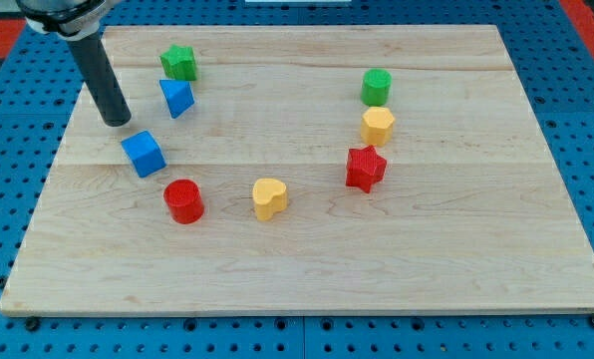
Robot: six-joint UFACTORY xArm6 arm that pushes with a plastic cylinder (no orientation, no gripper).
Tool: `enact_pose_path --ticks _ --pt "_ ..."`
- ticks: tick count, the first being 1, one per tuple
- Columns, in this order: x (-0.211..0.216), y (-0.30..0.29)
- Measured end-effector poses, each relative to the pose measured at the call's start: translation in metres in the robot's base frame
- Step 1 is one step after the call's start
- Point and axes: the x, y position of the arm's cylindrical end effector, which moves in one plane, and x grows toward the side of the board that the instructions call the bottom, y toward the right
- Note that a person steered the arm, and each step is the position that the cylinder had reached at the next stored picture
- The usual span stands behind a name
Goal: Slide the blue triangle diagonally bottom right to the green star
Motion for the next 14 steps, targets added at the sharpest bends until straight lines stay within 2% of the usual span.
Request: enact_pose_path --ticks 1,2,5,6,7,8,9,10,12,13,14 --pt "-0.005 0.031" --pt "-0.014 0.030" --pt "-0.071 0.066" --pt "-0.048 0.141" --pt "-0.063 0.161" --pt "-0.054 0.187" --pt "-0.001 0.154" --pt "0.028 0.159" --pt "-0.106 0.226" --pt "-0.122 0.302" --pt "-0.090 0.396"
